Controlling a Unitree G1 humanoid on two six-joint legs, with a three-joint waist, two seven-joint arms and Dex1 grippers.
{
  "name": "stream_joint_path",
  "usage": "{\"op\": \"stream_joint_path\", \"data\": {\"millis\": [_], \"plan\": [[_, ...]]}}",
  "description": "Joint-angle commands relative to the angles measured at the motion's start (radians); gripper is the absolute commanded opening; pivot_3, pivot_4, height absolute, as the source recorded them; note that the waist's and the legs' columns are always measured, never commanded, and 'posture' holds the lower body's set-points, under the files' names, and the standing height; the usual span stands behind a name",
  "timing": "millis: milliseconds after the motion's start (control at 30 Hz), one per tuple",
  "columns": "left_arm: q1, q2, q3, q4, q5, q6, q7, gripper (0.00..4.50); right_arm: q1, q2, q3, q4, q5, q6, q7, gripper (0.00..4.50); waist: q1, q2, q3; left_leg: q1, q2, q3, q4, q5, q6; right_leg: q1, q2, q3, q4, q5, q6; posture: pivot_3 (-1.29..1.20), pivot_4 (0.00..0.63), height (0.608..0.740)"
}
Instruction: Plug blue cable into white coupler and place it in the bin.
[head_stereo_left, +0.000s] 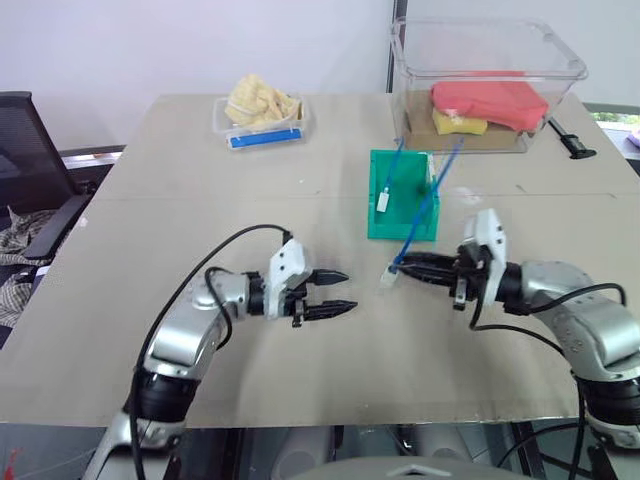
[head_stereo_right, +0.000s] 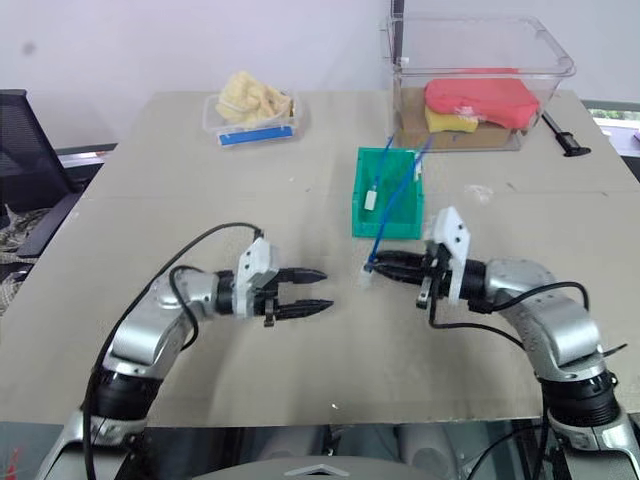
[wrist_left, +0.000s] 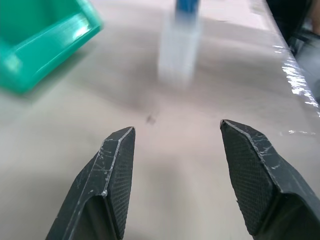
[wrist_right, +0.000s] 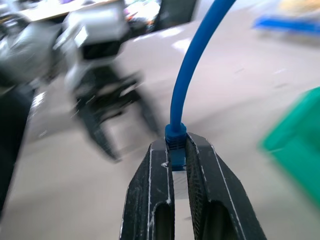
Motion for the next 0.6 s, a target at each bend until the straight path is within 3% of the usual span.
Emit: {"op": "stream_joint_path", "data": {"millis": [33, 200, 333, 367, 433, 533, 600], "plan": [[0.058, -0.059, 0.073, -0.109, -0.067, -0.054, 0.092, 2.75, -0.105, 0.022, -0.095, 0.003, -0.021, -0.016, -0.156, 0.00, 0.001, 0.000, 0.001, 0.000, 0.000, 0.000, 0.000, 0.000, 0.000, 0.000, -0.003, 0.000, 0.000, 0.000, 0.000, 0.00, 0.150, 0.739], [0.117, -0.090, 0.114, -0.171, -0.087, -0.075, 0.175, 2.75, -0.242, 0.041, -0.035, 0.169, -0.157, -0.063, -0.270, 0.00, 0.000, 0.000, 0.001, 0.000, 0.000, 0.000, 0.000, 0.000, 0.000, 0.000, -0.002, -0.001, 0.000, 0.000, 0.000, 0.00, 0.150, 0.739], [0.144, -0.090, 0.124, -0.201, -0.085, -0.083, 0.226, 2.75, -0.417, 0.101, 0.057, 0.487, -0.293, -0.141, -0.310, 0.00, -0.007, 0.002, 0.002, 0.001, 0.000, 0.004, -0.001, 0.001, -0.001, -0.001, 0.002, 0.003, -0.001, 0.000, 0.000, 0.00, 0.150, 0.739], [0.143, -0.091, 0.121, -0.207, -0.087, -0.079, 0.237, 2.79, -0.453, 0.109, 0.066, 0.555, -0.309, -0.149, -0.306, 0.58, -0.006, 0.002, 0.002, 0.000, 0.000, 0.004, -0.001, 0.002, -0.003, -0.001, 0.002, 0.003, -0.001, 0.000, 0.000, 0.00, 0.150, 0.739], [0.133, -0.096, 0.114, -0.227, -0.089, -0.068, 0.262, 2.79, -0.517, 0.116, 0.091, 0.683, -0.350, -0.173, -0.294, 1.08, -0.006, 0.002, 0.002, 0.000, 0.000, 0.005, -0.001, 0.002, -0.004, -0.002, 0.002, 0.003, -0.001, 0.000, 0.000, 0.00, 0.150, 0.739], [0.122, -0.103, 0.108, -0.244, -0.089, -0.062, 0.297, 2.79, -0.558, 0.116, 0.103, 0.780, -0.379, -0.215, -0.263, 2.59, 0.000, 0.002, 0.002, -0.003, 0.000, 0.004, -0.001, 0.003, -0.004, -0.004, 0.002, 0.002, -0.001, 0.000, -0.001, 0.00, 0.150, 0.739], [0.118, -0.108, 0.110, -0.259, -0.097, -0.051, 0.321, 2.79, -0.534, 0.091, 0.095, 0.734, -0.361, -0.210, -0.210, 3.61, 0.000, 0.002, 0.002, -0.005, 0.000, 0.003, -0.001, 0.002, -0.004, -0.004, 0.001, 0.001, -0.003, 0.000, -0.001, 0.00, 0.150, 0.739]]}}
